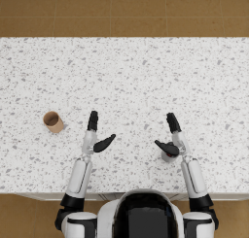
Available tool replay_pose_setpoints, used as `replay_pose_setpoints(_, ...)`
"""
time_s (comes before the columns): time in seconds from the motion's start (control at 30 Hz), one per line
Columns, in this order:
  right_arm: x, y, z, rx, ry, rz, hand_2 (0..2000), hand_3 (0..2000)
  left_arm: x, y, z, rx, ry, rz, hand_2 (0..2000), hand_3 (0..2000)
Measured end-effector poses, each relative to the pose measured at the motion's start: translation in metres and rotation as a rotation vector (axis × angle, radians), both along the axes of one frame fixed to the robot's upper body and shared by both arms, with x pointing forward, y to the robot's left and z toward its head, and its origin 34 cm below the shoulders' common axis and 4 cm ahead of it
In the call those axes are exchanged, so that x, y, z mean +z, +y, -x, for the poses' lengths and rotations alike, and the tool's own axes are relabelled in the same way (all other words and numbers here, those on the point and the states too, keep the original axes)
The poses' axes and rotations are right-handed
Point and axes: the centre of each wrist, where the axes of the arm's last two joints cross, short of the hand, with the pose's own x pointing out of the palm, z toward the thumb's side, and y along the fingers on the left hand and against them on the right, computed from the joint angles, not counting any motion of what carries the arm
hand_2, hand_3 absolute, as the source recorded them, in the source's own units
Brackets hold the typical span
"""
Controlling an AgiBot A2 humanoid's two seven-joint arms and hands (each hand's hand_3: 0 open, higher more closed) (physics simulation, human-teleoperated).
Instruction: Pick up two cups and pour the berry on the right into the cup on the left
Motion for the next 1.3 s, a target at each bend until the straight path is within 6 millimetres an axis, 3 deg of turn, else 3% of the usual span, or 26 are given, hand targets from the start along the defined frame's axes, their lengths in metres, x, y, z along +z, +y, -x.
replay_pose_setpoints(0.47,0.000,0.000,0.000,0.000,0.000,0.000,0,0,0.000,0.000,0.000,0.000,0.000,0.000,0,0)
replay_pose_setpoints(0.6,-0.001,0.009,0.006,-0.043,-0.049,-0.051,0,0,-0.002,0.000,0.003,-0.049,-0.069,0.004,0,0)
replay_pose_setpoints(0.7,0.006,0.006,0.022,-0.055,-0.091,-0.058,0,0,0.005,0.014,0.007,-0.012,-0.125,0.016,0,0)
replay_pose_setpoints(0.9,0.008,-0.016,0.043,-0.188,-0.172,0.122,0,0,0.011,0.045,0.015,0.165,-0.201,-0.143,0,0)
replay_pose_setpoints(1.07,0.005,-0.024,0.053,-0.262,-0.211,0.272,0,0,0.005,0.074,0.017,0.328,-0.190,-0.283,0,0)
replay_pose_setpoints(1.3,-0.013,-0.023,0.071,-0.254,-0.164,0.391,0,0,-0.012,0.107,0.015,0.482,-0.109,-0.391,0,0)
